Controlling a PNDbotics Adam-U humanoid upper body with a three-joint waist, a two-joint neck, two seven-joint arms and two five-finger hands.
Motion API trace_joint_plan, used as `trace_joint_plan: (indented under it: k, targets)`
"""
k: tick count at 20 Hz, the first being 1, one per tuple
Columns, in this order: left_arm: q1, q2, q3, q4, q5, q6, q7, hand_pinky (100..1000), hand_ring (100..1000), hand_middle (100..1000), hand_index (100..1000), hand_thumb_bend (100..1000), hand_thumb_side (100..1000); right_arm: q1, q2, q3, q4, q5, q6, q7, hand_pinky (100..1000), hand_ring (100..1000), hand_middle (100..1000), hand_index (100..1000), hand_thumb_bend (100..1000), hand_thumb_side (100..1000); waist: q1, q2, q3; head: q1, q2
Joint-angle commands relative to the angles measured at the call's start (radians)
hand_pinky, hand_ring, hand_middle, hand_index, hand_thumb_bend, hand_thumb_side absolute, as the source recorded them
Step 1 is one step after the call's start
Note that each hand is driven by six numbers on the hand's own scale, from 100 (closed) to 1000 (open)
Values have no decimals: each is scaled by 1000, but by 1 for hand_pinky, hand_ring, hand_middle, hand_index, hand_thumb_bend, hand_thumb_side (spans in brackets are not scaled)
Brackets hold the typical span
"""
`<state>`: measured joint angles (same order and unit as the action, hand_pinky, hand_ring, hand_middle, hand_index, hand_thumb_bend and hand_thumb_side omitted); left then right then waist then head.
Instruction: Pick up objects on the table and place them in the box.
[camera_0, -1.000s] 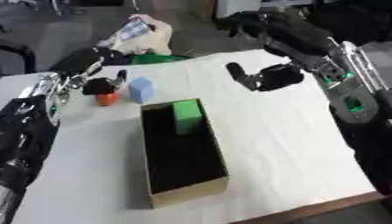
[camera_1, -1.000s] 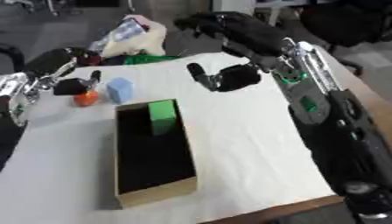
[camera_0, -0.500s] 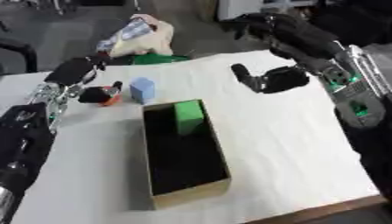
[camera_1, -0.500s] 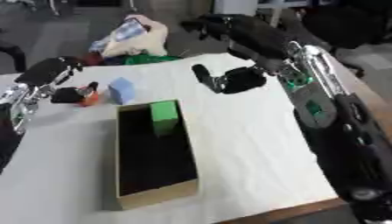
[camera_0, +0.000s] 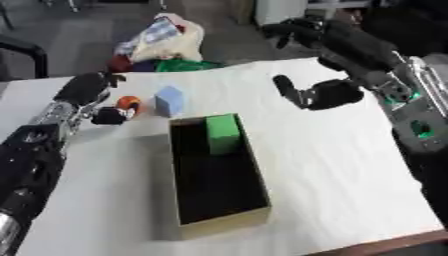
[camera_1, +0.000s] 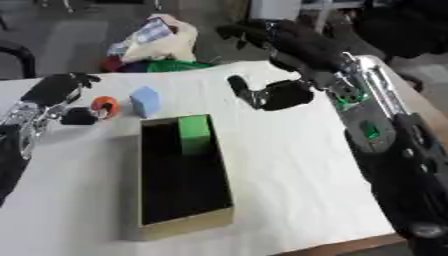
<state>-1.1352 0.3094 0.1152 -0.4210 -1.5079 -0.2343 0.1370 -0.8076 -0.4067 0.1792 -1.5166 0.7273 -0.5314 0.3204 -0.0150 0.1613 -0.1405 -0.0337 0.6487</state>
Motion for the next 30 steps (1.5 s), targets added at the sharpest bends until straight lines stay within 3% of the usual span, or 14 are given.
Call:
trace_joint_plan:
  k: [1,7,15,18,20,21,22,24,27,30]
  targets:
    - [-14,26,8,-4,-12,13,7,705,641,687,912,288,729,-15,-14,-11,-15,-12,5,-4,821,727,831,1000,100,600,-4,-7,0,1,-15]
    - [-8,25,4,2,-29,24,15,702,639,661,911,298,742,-16,-17,-14,-18,-19,10,-8,819,723,828,1000,100,611,-3,13,-3,0,-24]
    - [0,20,5,-4,-32,32,90,667,566,560,860,290,620,-18,-17,-15,-19,-23,13,-8,818,721,826,1000,100,621,-1,29,-9,-4,-29]
    - [2,20,3,-4,-36,34,118,642,515,494,810,304,528,-19,-17,-15,-19,-25,12,-7,819,722,827,1000,100,622,-1,31,-11,-4,-30]
    - [3,19,3,-9,-39,36,143,606,457,402,718,315,350,-19,-16,-15,-19,-27,11,-7,818,722,827,1000,100,623,-1,32,-11,-4,-30]
    - [3,18,5,-12,-40,38,158,599,447,385,703,307,317,-19,-16,-15,-18,-27,11,-7,818,722,827,1000,100,622,-1,32,-11,-4,-30]
    - [3,18,6,-15,-38,39,172,578,419,339,662,267,215,-18,-16,-15,-18,-27,10,-7,818,722,827,1000,100,623,-1,32,-10,-4,-29]
    - [3,18,12,-23,-25,40,203,547,388,291,616,194,116,-17,-16,-16,-18,-27,10,-7,818,722,827,1000,100,624,-1,30,-10,-5,-28]
    - [3,17,18,-27,11,31,245,516,363,260,583,110,100,-13,-16,-17,-18,-25,10,-8,819,723,827,1000,100,619,1,25,-7,-5,-25]
    - [2,18,15,-30,56,10,264,505,355,253,577,100,100,-7,-17,-17,-19,-24,10,-8,819,724,827,1000,100,614,2,17,-6,-6,-21]
